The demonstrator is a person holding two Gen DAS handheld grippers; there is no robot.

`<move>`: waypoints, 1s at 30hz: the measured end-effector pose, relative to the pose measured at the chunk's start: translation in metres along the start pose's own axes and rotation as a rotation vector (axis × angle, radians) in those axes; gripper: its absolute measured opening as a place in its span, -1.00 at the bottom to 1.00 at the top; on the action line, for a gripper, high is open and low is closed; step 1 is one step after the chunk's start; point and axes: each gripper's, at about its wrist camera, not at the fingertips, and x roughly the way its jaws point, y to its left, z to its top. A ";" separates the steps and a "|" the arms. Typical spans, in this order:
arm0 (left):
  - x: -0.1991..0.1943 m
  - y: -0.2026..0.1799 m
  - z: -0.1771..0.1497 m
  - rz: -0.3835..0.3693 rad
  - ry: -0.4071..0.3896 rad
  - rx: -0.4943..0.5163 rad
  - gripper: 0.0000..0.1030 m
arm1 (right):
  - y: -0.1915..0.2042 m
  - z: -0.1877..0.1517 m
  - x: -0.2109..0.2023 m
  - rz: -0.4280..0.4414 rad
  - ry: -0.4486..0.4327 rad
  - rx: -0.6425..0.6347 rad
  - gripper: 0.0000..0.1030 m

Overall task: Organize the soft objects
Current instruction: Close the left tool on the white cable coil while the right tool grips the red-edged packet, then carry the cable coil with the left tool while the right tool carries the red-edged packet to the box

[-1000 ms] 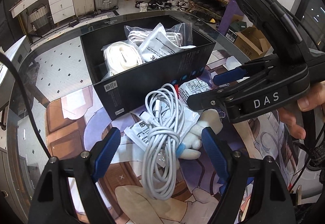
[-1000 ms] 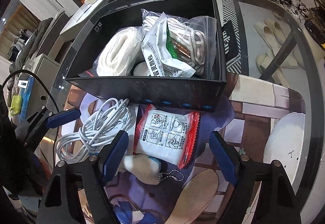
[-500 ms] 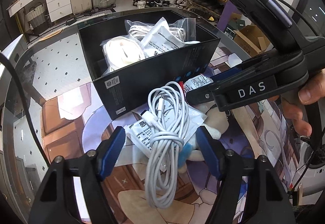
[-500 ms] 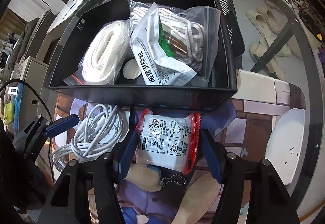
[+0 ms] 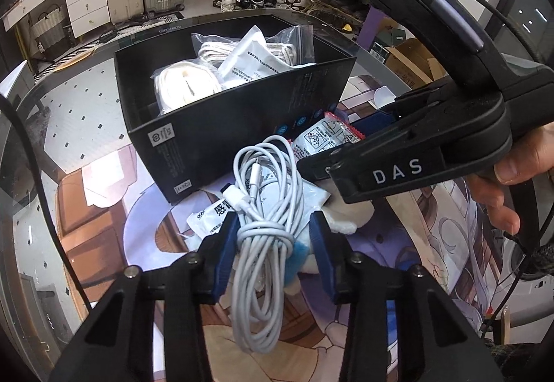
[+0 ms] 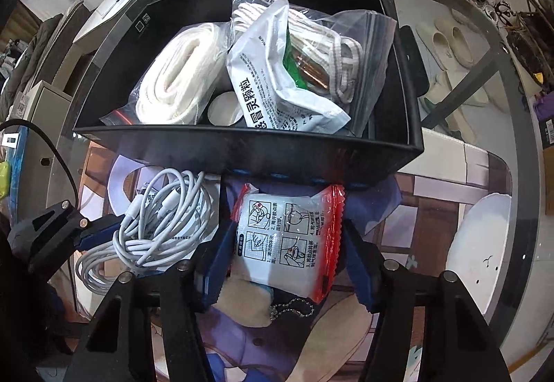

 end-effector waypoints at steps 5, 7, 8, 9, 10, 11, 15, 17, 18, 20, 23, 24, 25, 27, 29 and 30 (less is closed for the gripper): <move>-0.001 0.000 0.000 -0.020 -0.001 -0.015 -0.38 | 0.000 -0.003 -0.002 0.013 -0.002 -0.003 0.01; -0.002 0.001 0.000 -0.020 -0.002 -0.020 -0.39 | -0.004 -0.007 -0.003 0.015 -0.005 -0.007 -0.02; -0.003 0.001 0.000 -0.019 -0.003 -0.022 -0.40 | -0.004 -0.009 -0.002 0.015 -0.006 -0.010 -0.02; -0.005 0.002 -0.001 -0.015 -0.003 -0.021 -0.40 | -0.003 -0.010 -0.003 0.016 -0.006 -0.013 -0.03; -0.006 0.002 -0.001 -0.011 -0.003 -0.020 -0.40 | -0.004 -0.010 -0.005 0.016 -0.007 -0.016 -0.04; -0.007 0.003 -0.001 -0.009 -0.005 -0.021 -0.40 | -0.006 -0.009 -0.003 0.016 -0.007 -0.018 -0.04; -0.015 0.005 -0.001 -0.001 -0.013 -0.027 -0.40 | -0.011 -0.015 -0.007 0.018 -0.009 -0.021 -0.05; -0.018 0.005 -0.001 0.003 -0.012 -0.023 -0.40 | -0.012 -0.015 -0.008 0.021 -0.014 -0.018 -0.05; -0.020 0.006 -0.001 0.004 -0.014 -0.024 -0.40 | -0.013 -0.016 -0.009 0.023 -0.017 -0.016 -0.05; -0.023 0.007 -0.002 0.006 -0.016 -0.024 -0.40 | -0.016 -0.018 -0.013 0.026 -0.024 -0.016 -0.05; -0.025 0.006 -0.002 0.011 -0.018 -0.025 -0.40 | -0.021 -0.022 -0.018 0.027 -0.034 -0.016 -0.05; -0.027 0.006 -0.002 0.013 -0.023 -0.031 -0.40 | -0.024 -0.023 -0.020 0.027 -0.038 -0.014 -0.05; -0.028 0.007 -0.002 0.017 -0.026 -0.036 -0.40 | -0.024 -0.024 -0.024 0.028 -0.046 -0.010 -0.05; -0.030 0.007 -0.002 0.022 -0.027 -0.040 -0.40 | -0.029 -0.025 -0.029 0.030 -0.056 -0.002 -0.05; -0.033 0.007 -0.003 0.024 -0.029 -0.038 -0.40 | -0.037 -0.028 -0.033 0.033 -0.063 0.003 -0.05; -0.034 0.006 -0.003 0.024 -0.031 -0.039 -0.40 | -0.038 -0.029 -0.034 0.034 -0.067 0.005 -0.05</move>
